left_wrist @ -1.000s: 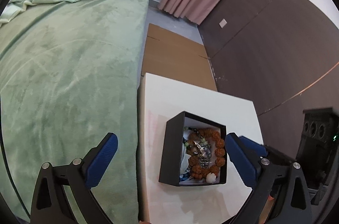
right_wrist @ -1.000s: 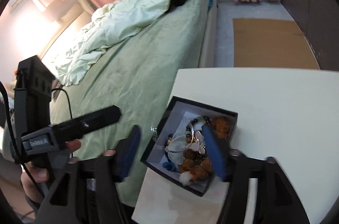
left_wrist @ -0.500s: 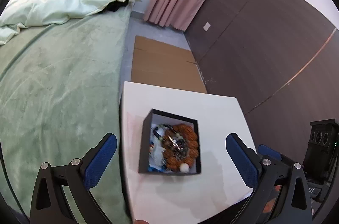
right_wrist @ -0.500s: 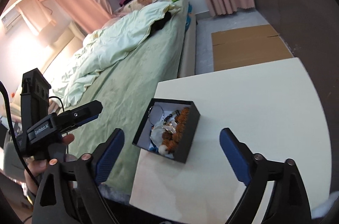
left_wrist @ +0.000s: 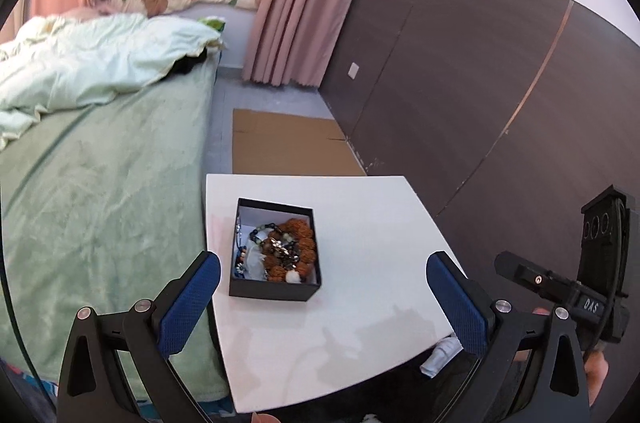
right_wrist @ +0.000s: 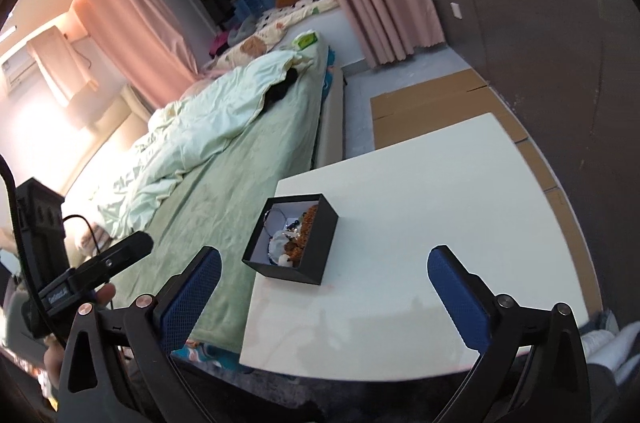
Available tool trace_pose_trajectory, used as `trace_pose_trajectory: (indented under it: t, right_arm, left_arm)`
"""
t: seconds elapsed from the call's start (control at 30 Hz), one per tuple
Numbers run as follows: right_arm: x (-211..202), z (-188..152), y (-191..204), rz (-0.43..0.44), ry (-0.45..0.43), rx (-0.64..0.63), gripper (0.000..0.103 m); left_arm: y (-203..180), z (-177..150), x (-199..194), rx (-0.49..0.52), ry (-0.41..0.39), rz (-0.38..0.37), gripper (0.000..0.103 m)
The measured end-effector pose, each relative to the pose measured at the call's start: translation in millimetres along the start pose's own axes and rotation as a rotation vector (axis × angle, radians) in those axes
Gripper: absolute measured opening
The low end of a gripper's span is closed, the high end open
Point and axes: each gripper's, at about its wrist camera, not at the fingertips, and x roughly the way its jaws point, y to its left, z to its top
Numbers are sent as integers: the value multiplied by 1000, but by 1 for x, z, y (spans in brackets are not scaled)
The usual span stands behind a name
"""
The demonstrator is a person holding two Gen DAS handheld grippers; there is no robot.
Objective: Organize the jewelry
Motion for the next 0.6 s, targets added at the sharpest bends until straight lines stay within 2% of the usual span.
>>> trace_pose_trajectory:
  t: [0.13,0.2,0.43,0.6]
  right_arm:
    - [-21,-12,-6,-34,-38,3,103]
    - [-31,-20,-7,-52,-59,-5,103]
    - [-55,-48,0,-57,-87,-24,103]
    - [-75,-61,11,-72,-99,-52,103]
  left_arm:
    - [-17,-15,-12,32,13,32,103]
    - [-24,-22,-18,45,10,25,103]
    - [-57,-50,-45,103,-38,65,103]
    - [-65,-64,-63,89,-97,121,103]
